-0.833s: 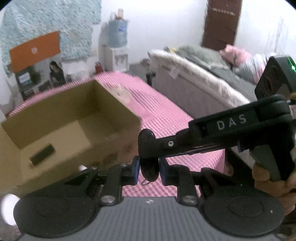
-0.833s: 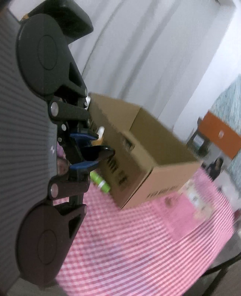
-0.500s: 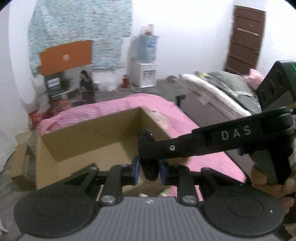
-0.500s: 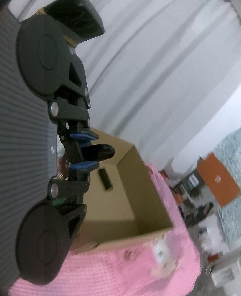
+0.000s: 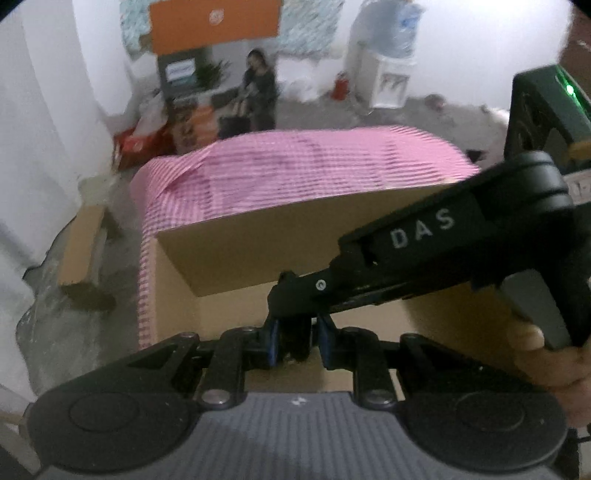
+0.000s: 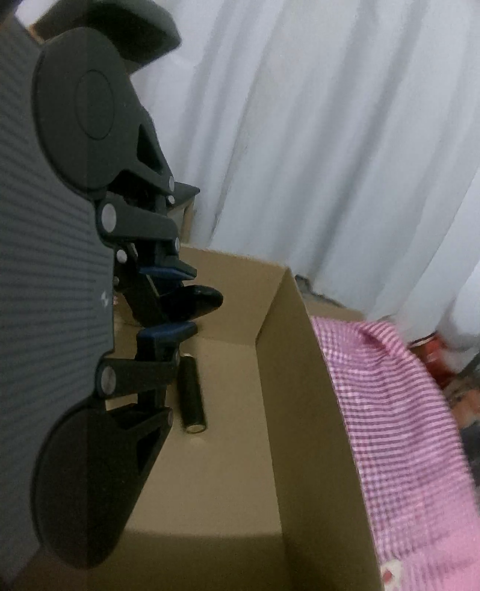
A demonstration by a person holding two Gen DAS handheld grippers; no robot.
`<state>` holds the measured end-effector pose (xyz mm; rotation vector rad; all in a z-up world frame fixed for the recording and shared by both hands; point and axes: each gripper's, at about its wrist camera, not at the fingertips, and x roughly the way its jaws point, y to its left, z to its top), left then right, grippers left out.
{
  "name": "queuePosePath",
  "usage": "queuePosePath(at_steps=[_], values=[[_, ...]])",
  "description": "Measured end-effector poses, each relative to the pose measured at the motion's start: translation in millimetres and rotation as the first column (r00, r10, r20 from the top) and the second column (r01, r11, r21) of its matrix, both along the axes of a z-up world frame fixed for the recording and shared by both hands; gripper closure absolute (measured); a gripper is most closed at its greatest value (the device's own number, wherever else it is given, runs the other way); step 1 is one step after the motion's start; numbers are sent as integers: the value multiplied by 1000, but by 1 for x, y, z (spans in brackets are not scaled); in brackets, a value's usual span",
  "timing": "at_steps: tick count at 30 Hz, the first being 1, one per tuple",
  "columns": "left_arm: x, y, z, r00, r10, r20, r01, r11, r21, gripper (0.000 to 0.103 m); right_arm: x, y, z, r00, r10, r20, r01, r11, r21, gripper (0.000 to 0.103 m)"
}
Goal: Organize rigid objects
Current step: 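Carry the black oval case with the right gripper into the box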
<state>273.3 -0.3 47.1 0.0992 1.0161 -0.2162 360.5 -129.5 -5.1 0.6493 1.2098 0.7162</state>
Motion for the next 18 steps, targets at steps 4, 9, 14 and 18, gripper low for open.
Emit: queuePosePath(at_steps=[4, 9, 14, 18], values=[[11, 7, -14, 999, 37, -25, -36, 998, 50, 81, 33, 21, -24, 997, 13, -74, -14, 1000, -10, 78], [11, 12, -17, 999, 44, -26, -43, 998, 49, 77, 44, 32, -41, 994, 16, -104, -19, 1000, -25, 77], [5, 15, -8, 999, 30, -19, -29, 999, 45, 66, 44, 23, -43, 994, 0, -107, -2, 1000, -25, 76], [-7, 17, 11, 1000, 22, 20, -22, 1000, 9, 60, 35, 2, -32, 996, -21, -86, 17, 999, -46, 75]])
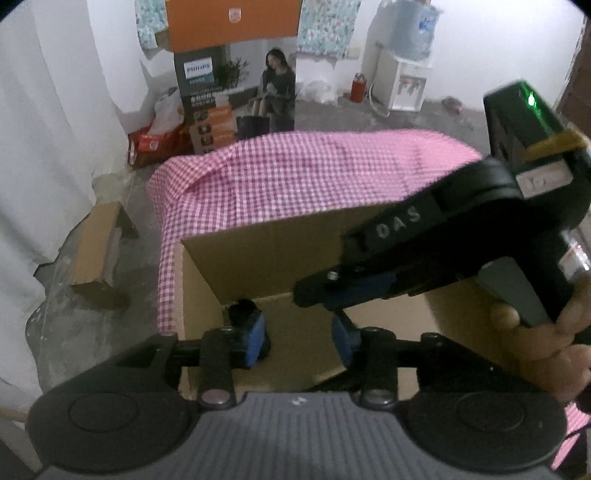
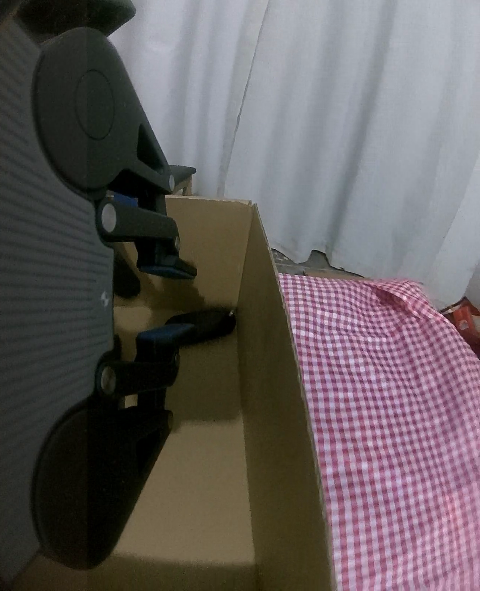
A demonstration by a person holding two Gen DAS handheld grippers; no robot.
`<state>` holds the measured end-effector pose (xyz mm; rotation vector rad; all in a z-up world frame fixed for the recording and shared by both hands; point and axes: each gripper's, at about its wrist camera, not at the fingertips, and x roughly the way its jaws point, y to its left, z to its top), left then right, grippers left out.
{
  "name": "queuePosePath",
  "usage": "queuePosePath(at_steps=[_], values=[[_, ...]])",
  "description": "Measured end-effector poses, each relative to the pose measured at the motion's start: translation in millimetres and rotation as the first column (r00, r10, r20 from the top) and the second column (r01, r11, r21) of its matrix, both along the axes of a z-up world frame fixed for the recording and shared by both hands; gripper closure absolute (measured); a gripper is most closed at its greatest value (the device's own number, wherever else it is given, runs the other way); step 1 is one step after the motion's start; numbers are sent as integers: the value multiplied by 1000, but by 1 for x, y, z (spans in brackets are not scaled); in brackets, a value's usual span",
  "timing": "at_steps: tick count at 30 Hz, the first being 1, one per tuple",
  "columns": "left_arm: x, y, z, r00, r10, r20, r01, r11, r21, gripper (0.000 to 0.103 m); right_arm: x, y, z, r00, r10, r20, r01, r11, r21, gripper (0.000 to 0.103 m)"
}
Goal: Organize rigid objects
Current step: 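Carry the black oval case with the right gripper into the box, then open the right gripper to release the oval case in the box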
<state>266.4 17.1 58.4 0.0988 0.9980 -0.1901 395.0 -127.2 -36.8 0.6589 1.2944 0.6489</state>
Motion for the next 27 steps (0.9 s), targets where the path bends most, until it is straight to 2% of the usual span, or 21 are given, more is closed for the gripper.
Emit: queuePosePath(at_steps=[3, 7, 11, 16, 20, 27], values=[[-16, 4, 17, 999, -4, 41, 5, 1000, -20, 56, -11, -11, 8, 1000, 10, 12, -9, 999, -40, 73], [-44, 16, 38, 995, 9, 96, -3, 998, -55, 53, -37, -21, 14, 997, 75, -5, -75, 990, -116, 70], [-77, 33, 51, 990, 42, 137, -28, 994, -105, 53, -60, -16, 3, 981, 164, -103, -180, 969, -172, 59], [-112, 50, 57, 978, 89, 188, -68, 991, -118, 53, -75, 2, -23, 944, 229, -235, -281, 935, -215, 58], [-133, 63, 57, 973, 125, 196, -95, 983, -155, 52, -59, 17, -30, 946, 216, -240, -268, 941, -207, 57], [-161, 80, 44, 965, 182, 190, -147, 972, -184, 52, -41, 37, -15, 963, 230, -140, -253, 953, -168, 51]])
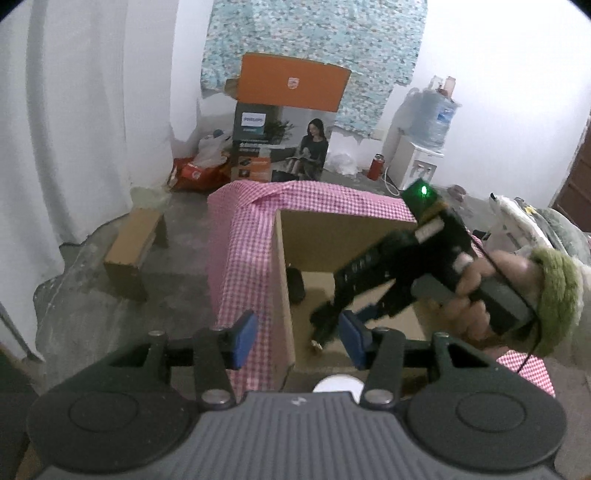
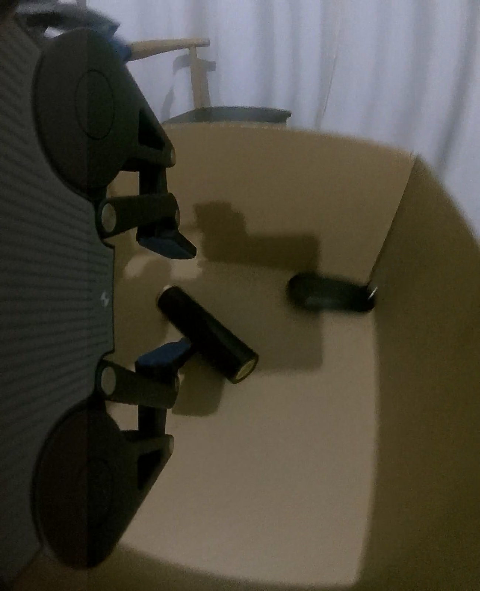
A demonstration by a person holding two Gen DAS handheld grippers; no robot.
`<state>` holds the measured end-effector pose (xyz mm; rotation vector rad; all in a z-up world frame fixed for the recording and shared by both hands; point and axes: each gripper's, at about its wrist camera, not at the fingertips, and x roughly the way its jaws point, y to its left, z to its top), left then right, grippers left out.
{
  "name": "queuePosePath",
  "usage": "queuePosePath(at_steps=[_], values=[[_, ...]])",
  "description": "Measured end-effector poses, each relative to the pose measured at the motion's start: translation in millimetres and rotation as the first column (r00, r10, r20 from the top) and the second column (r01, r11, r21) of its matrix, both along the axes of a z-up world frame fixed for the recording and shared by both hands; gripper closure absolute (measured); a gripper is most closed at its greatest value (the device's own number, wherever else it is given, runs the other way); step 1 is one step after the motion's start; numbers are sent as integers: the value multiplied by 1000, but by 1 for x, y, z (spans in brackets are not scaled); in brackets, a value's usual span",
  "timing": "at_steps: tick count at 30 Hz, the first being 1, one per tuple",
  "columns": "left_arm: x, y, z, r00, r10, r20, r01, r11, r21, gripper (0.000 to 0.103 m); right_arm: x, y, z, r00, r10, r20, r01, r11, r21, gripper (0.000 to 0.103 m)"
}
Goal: Organize rigid objects
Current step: 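Open the right gripper to release the oval case in the box, then move the right gripper back to the green lip balm tube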
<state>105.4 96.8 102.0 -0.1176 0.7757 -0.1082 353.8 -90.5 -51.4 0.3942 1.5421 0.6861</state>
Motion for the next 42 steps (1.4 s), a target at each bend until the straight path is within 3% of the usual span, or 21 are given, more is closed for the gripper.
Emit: queuePosePath(at_steps=[7, 15, 22, 26, 31, 36, 42], values=[[-16, 4, -12, 1000, 7, 8, -7, 999, -39, 46, -10, -27, 26, 999, -31, 43, 29, 998, 57, 49], [-44, -8, -13, 998, -39, 41, 42, 997, -67, 34, -33, -97, 73, 983, -137, 122, 118, 981, 151, 48], [-70, -39, -17, 987, -150, 52, 154, 986, -71, 29, -96, -170, 123, 940, -242, 241, 166, 941, 296, 47], [-81, -67, -23, 965, -258, 55, 262, 962, -77, 28, -147, -208, 131, 901, -322, 292, 206, 907, 366, 46], [-83, -114, -44, 920, -393, 7, 393, 919, -37, 27, -207, -229, 96, 850, -435, 297, 311, 869, 385, 46], [-81, -161, -70, 882, -470, -31, 471, 882, 38, 29, -238, -249, 40, 818, -533, 218, 441, 823, 359, 46], [-62, -204, -99, 860, -506, -69, 510, 844, 167, 43, -251, -249, -15, 779, -614, 122, 540, 758, 365, 53]])
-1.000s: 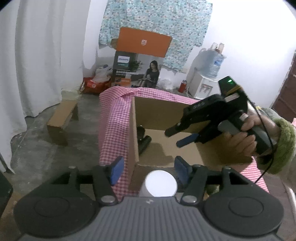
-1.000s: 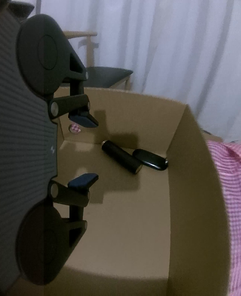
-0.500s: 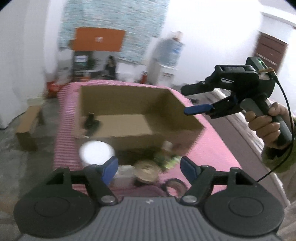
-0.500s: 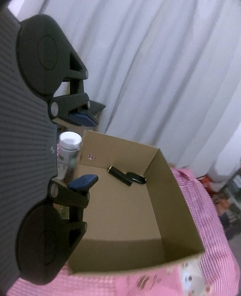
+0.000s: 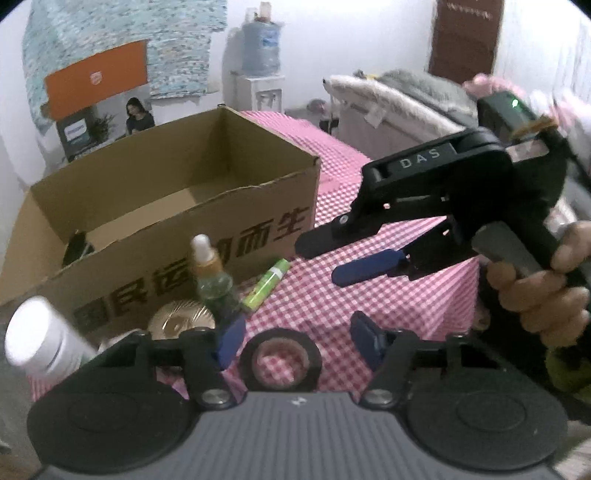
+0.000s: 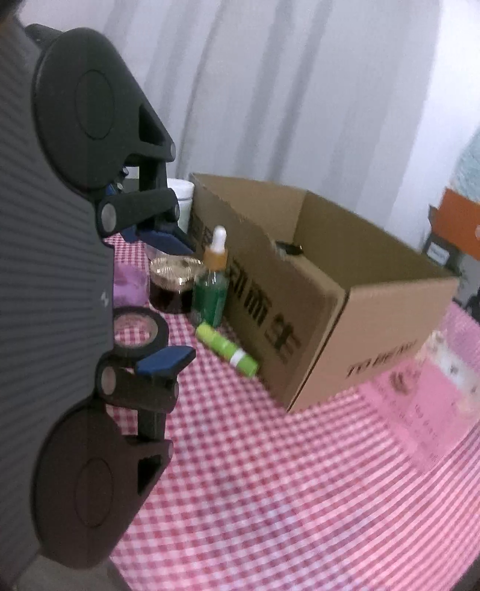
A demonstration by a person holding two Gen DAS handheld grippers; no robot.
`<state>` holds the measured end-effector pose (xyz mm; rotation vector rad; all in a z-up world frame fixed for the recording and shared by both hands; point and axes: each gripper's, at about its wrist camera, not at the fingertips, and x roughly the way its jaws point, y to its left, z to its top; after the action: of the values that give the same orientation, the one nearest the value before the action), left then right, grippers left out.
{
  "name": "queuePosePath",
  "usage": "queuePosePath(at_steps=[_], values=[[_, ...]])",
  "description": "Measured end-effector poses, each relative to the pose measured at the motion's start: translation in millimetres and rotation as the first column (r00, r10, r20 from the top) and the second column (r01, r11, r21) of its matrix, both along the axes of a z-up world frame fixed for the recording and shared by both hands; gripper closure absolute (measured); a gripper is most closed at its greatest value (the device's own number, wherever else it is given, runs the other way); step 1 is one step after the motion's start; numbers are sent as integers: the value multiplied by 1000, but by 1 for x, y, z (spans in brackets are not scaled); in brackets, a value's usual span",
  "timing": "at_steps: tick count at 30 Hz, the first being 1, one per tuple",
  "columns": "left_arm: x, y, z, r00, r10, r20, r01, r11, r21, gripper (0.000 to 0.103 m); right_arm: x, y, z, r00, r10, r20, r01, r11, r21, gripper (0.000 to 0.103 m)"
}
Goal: Organize rigid objects
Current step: 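Move the right gripper back to the green lip balm tube, then close the right gripper around the green lip balm tube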
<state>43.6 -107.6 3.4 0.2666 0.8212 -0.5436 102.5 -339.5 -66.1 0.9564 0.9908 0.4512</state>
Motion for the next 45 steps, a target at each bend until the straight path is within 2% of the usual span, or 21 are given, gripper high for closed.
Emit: queuePosePath(at_steps=[4, 5, 8, 13, 24, 27, 29, 30, 36, 38, 41, 45], values=[[10, -25, -12, 998, -15, 64, 7, 992, 125, 52, 0, -5, -10, 1000, -30, 3, 30, 1000, 5, 57], [13, -31, -17, 997, -20, 77, 7, 987, 162, 57, 1, -6, -10, 999, -36, 3, 36, 999, 2, 58], [20, -47, -25, 996, -36, 86, 15, 974, 228, 65, 5, -12, -14, 999, -47, 0, 47, 999, 0, 59], [36, -65, -36, 997, -29, 71, 9, 961, 275, 70, 9, -21, -25, 999, -53, -11, 54, 999, 9, 60], [63, -80, -51, 1000, 7, 21, -14, 941, 337, 74, 15, -30, -38, 998, -53, -42, 55, 998, 43, 60], [65, -82, -51, 1000, 7, 18, -12, 940, 341, 78, 17, -31, -41, 998, -54, -44, 56, 997, 47, 60], [67, -85, -51, 1000, 9, 7, -11, 942, 336, 86, 17, -30, -42, 997, -57, -46, 59, 997, 46, 60], [67, -85, -50, 1000, 9, -7, -7, 945, 326, 87, 17, -31, -42, 997, -59, -47, 61, 997, 46, 60], [70, -79, -44, 991, 13, -136, 13, 983, 184, 87, 11, -38, -40, 997, -72, -43, 73, 997, 32, 60], [70, -77, -45, 987, 18, -159, 10, 985, 174, 79, 9, -39, -40, 996, -77, -42, 78, 997, 22, 60], [67, -73, -46, 988, 12, -153, 17, 982, 186, 76, 5, -40, -40, 996, -81, -43, 82, 997, 6, 60], [67, -71, -46, 988, 11, -152, 17, 983, 183, 77, 4, -36, -43, 996, -75, -50, 75, 997, -3, 60]])
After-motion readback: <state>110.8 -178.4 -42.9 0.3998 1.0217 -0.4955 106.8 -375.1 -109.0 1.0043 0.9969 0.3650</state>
